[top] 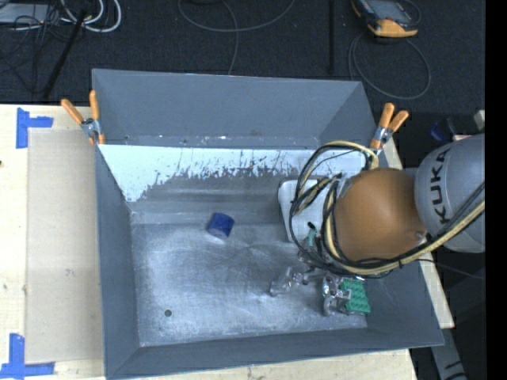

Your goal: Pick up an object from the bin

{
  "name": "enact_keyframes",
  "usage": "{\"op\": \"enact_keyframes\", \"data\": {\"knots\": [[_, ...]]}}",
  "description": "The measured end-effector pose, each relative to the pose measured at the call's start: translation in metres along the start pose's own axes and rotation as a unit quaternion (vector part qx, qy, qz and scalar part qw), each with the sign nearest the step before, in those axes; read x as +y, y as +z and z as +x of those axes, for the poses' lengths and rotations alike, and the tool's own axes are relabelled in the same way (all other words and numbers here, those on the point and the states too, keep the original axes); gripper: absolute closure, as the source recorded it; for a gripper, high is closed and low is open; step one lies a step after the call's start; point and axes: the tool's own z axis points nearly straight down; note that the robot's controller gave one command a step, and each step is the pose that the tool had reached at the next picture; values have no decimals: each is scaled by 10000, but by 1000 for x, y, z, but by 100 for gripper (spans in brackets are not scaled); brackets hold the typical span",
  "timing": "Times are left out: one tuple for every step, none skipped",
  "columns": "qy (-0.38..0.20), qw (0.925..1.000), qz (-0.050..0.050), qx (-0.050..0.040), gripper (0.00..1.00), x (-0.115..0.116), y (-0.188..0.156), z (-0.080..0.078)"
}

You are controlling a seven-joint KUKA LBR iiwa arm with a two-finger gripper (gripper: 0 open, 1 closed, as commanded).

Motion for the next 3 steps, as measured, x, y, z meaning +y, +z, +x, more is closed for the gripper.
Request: {"op": "enact_keyframes", "data": {"knots": [[357, 9993, -64, 39, 0, -8, 1, -2], [-353, 9994, -16, 15, 0, 46, 1, -29], [-344, 9994, -7, 13, 100, 45, 0, -29]]}}
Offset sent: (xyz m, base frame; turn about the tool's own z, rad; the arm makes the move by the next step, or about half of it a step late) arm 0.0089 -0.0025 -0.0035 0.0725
